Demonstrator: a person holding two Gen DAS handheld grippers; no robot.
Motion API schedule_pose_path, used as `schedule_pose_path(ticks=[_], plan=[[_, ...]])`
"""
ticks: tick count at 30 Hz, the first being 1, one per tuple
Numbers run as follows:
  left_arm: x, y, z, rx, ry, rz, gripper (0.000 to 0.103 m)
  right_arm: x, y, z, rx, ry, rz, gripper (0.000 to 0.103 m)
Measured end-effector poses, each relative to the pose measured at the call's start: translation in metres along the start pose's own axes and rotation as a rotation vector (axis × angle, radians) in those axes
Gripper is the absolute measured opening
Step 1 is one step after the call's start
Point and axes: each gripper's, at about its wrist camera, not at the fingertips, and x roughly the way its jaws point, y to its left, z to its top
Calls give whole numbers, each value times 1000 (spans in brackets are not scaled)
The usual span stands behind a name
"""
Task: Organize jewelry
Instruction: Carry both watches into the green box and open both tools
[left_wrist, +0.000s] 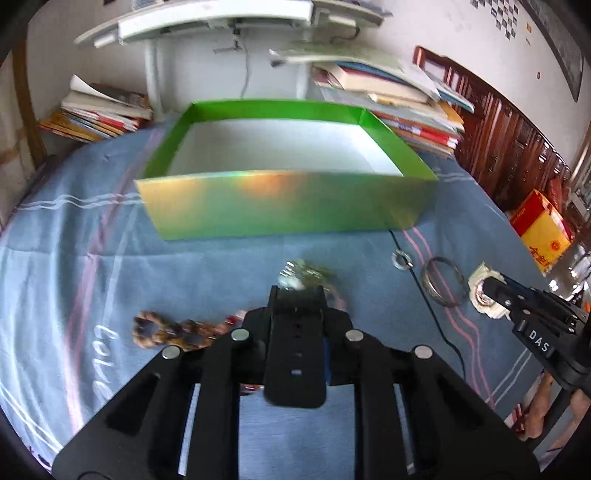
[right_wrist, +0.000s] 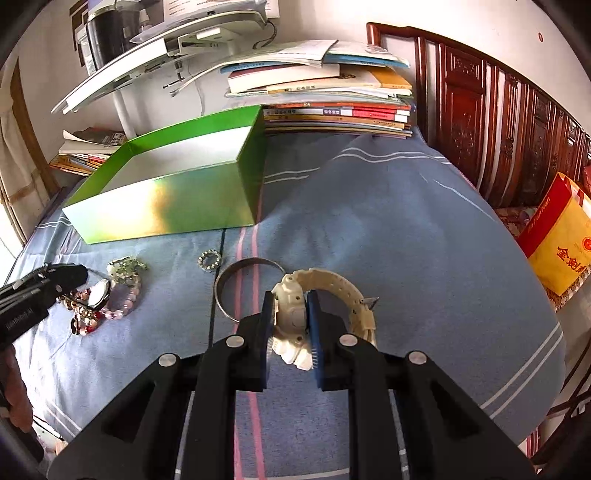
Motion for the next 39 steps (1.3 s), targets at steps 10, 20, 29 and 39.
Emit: schedule_pose_path(ticks=[10, 20, 29, 39], plan=[[-31, 25, 5, -34, -52, 5, 18, -13, 24, 7, -49, -18, 60, 18], [-55, 35, 50, -7, -135, 37, 18, -43, 68, 59, -159, -145, 106, 18], [1, 49, 133, -30, -100, 62, 18, 10, 104, 148, -163, -168, 121, 18], [50, 58, 139, -44, -23, 75, 59, 79, 115, 141, -174, -41, 65, 43]])
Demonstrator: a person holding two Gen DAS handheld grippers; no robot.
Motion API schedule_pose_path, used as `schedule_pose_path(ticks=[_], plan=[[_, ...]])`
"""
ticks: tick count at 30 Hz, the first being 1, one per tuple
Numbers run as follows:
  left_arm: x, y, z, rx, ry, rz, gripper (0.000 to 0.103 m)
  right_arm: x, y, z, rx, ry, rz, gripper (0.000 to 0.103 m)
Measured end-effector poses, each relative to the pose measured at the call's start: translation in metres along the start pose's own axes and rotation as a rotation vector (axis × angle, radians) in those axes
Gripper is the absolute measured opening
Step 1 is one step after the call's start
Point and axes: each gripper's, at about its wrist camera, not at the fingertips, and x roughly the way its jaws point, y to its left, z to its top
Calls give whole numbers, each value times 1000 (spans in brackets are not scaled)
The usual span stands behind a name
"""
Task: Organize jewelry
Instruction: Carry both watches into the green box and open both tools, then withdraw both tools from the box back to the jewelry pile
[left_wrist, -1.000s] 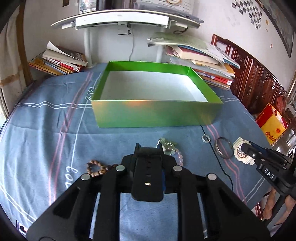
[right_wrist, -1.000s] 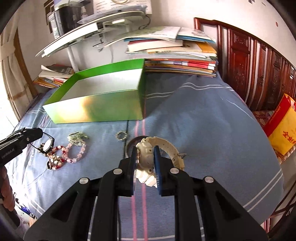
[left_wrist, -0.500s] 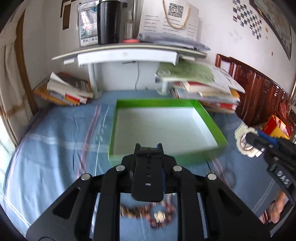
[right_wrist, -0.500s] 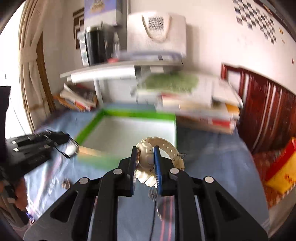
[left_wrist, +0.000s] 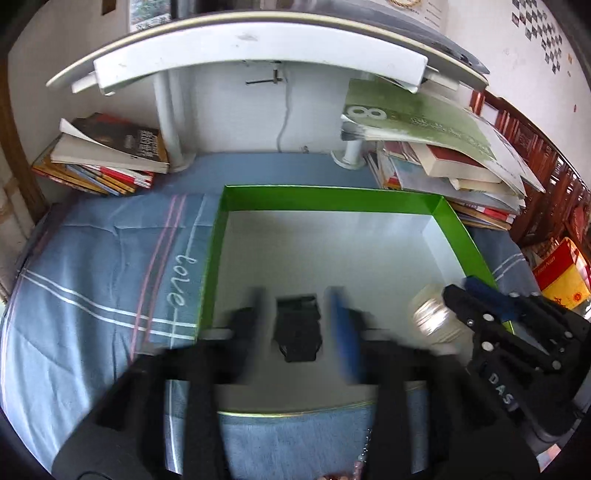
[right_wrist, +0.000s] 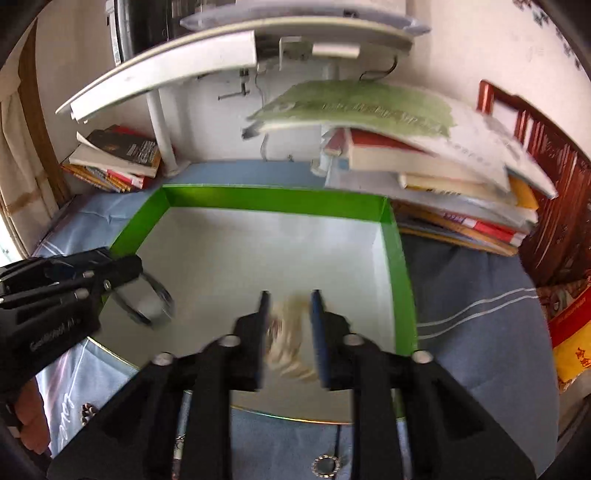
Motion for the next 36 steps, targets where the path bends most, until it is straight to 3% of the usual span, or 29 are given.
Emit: schedule_pose_path(ticks=[1, 2, 7, 11, 15, 22, 24, 28, 36], plan=[[-6, 1, -1, -1, -21, 12, 64, -12, -4, -2, 9, -24, 7, 55], [-15, 3, -5, 5, -40, 26, 64, -20, -7, -4, 16, -39, 11, 57], [-57, 30, -52, -28, -43, 117, 73, -72, -34, -51, 49, -65, -22, 57], [-67, 51, -108, -94, 15, 152, 75, -84, -54, -101, 122, -7, -28, 57], [-64, 67, -141, -132, 76, 187, 75, -83, -34, -124, 103, 31, 35, 57], [-52, 64, -151, -124, 112, 175, 78, -50, 38, -124, -60, 90, 95, 57], [-49, 61, -153, -117, 117, 182, 78, -40, 49, -127, -90, 115, 69, 57], [-46, 63, -157, -122, 129, 190, 81, -32, 54, -133, -114, 153, 22, 57], [-51, 62, -162, -108, 133, 197, 85, -54, 28, -152, -121, 189, -14, 57]])
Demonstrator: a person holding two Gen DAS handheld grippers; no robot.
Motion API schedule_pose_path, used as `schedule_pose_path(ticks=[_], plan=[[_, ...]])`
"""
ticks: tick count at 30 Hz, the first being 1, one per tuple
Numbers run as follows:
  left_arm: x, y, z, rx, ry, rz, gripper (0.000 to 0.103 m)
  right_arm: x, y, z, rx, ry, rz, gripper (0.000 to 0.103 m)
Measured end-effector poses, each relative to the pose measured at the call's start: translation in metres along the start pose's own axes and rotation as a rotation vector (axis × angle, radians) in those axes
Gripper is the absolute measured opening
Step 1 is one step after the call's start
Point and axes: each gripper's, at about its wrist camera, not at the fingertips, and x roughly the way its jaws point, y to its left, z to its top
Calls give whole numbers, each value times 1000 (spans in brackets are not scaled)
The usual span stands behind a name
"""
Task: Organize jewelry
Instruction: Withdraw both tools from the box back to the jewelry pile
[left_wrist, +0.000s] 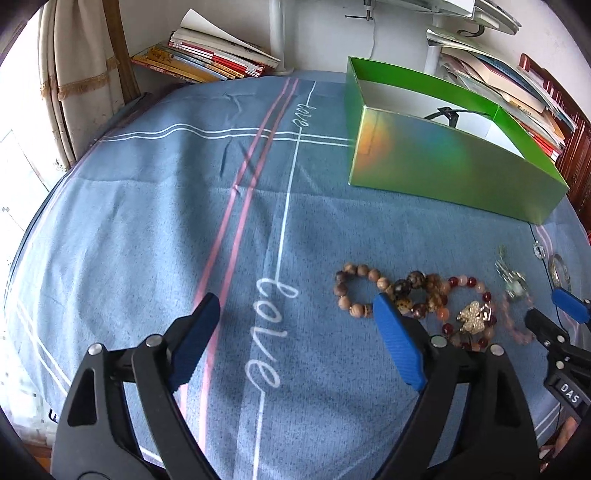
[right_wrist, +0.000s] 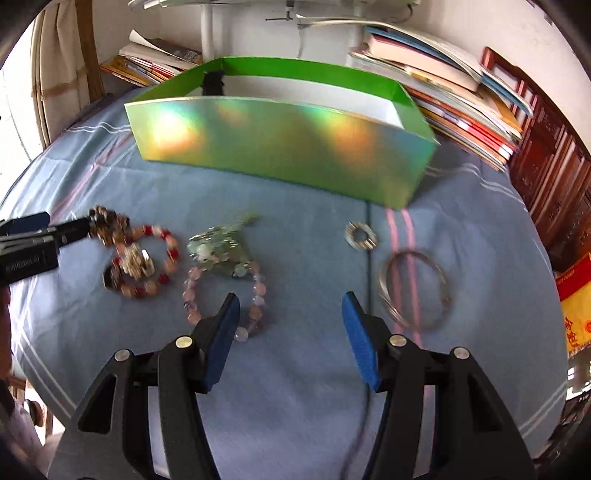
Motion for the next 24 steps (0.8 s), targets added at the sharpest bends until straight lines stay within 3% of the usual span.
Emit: schedule_pose_path(ticks=[8, 16, 24], plan=[[-6, -15, -6, 41, 6, -11, 85, -10, -15, -18, 8, 4, 37, 57], [-14, -24, -11, 76, -8, -27, 88, -12, -11, -11, 29, -36, 108, 57], [-10, -21, -14, 68, 12, -22, 88, -8, 15, 12, -32, -66, 151, 56]])
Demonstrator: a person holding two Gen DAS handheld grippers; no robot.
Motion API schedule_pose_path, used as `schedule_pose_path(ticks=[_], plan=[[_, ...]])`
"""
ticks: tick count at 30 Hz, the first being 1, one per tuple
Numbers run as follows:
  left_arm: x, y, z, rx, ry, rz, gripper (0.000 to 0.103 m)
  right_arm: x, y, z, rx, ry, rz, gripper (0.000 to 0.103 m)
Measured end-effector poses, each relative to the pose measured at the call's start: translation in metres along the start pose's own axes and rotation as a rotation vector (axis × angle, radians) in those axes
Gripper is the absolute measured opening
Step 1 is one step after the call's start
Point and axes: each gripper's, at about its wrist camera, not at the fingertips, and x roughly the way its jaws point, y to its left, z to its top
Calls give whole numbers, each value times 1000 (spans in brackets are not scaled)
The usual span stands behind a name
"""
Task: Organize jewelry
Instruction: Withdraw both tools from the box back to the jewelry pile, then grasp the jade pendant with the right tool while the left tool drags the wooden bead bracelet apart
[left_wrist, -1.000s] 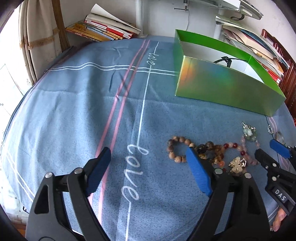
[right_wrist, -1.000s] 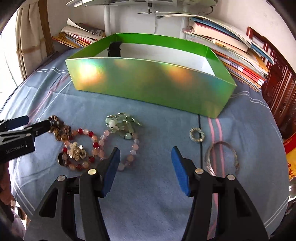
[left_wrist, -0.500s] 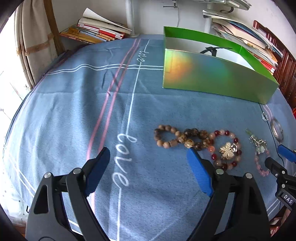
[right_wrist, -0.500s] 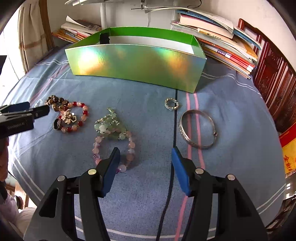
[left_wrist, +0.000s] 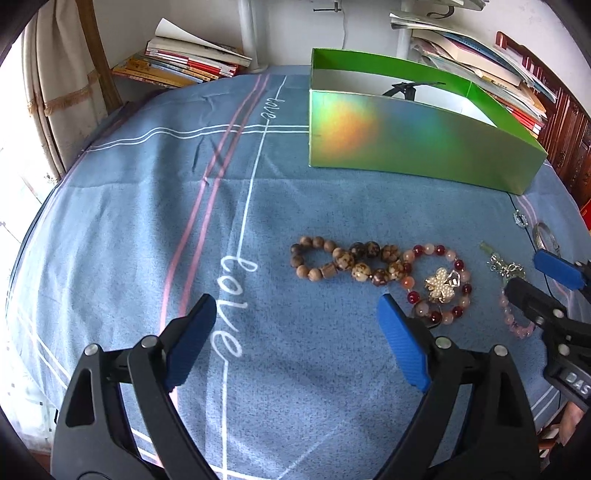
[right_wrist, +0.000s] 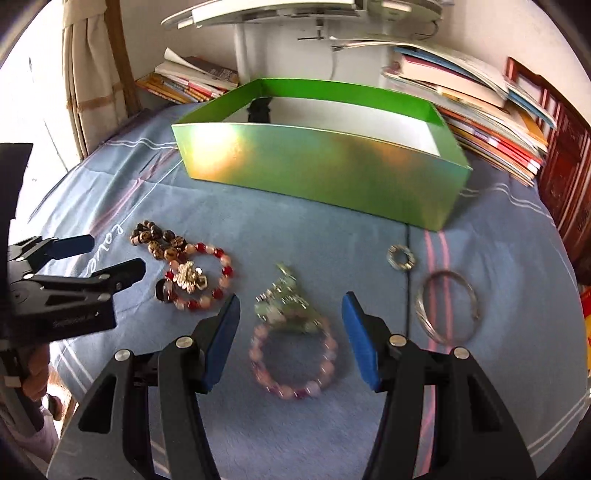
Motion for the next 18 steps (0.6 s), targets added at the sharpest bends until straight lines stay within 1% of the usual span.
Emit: schedule_pose_path(ticks=[4, 7, 10, 12, 14, 18], plan=[[-1, 5, 0, -9, -3, 4, 88, 15, 7, 4, -23, 35, -20, 18], [0, 9, 0, -19, 1, 5, 89, 12, 2, 5, 3, 25, -1, 14], [0, 12, 0, -25, -2, 1, 89, -4, -12, 8, 48, -23, -4, 14], [0, 15, 0, -34, -8, 0, 89, -17, -25, 8, 82, -53, -31, 14], [-1, 19, 2, -48, -20, -2, 88, -26, -39, 6, 114, -64, -67, 14], [-1, 27, 12, -106, -47, -24, 88, -26, -64, -5, 187, -40, -104, 14]])
